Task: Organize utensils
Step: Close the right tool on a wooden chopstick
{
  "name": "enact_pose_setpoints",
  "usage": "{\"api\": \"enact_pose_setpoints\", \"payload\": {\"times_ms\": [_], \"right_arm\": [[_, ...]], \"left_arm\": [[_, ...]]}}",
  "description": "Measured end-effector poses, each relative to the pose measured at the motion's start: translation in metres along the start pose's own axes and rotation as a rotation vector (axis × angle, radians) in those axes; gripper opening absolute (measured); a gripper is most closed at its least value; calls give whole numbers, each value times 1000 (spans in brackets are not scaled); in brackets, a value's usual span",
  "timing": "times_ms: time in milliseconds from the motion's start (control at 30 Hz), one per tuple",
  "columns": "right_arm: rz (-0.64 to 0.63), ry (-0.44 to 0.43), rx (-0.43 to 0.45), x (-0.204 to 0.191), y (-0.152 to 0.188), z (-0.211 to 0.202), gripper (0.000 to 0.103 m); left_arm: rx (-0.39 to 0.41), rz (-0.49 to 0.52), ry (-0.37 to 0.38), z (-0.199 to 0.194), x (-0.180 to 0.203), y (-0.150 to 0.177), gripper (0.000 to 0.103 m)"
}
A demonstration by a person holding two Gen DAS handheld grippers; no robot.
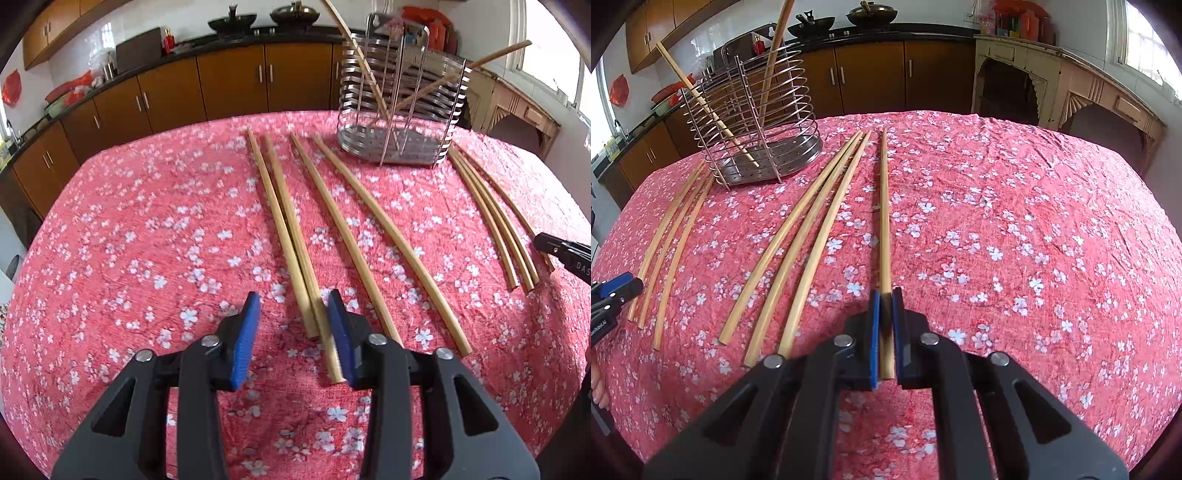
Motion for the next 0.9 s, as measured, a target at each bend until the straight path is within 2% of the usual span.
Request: {"api": "enact_pose_setpoints", "payload": {"times_ms": [200,300,467,600,733,900], "right_arm": [[26,6,0,9,-4,3,8],[37,7,2,9,-4,4,8],[34,13,3,7,-6,6,8],[30,13,1,6,-6,7,8],[20,17,4,6,-6,8,8],[19,30,4,11,-7,10,8]], "left_arm": [[6,-68,13,3,-17,-1,34],[41,-111,31,-2,-23,-10,34],[34,-109,1,12,-26,-22,34],[0,-100,-10,22,-25,-19,34],[-1,-90,-33,26,-26,-21,34],[-20,-55,-88,33,-37,-19,27]]}}
Point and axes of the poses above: each gripper's, at about its wrist camera, not at the fingertips, and z roughly the way its jaws point, x to its right, y to its underside, the point moved 7 cm from there along z, roughly the way its jaws point, and after that the axes turned 15 degrees about x, right-handed, at the moved point
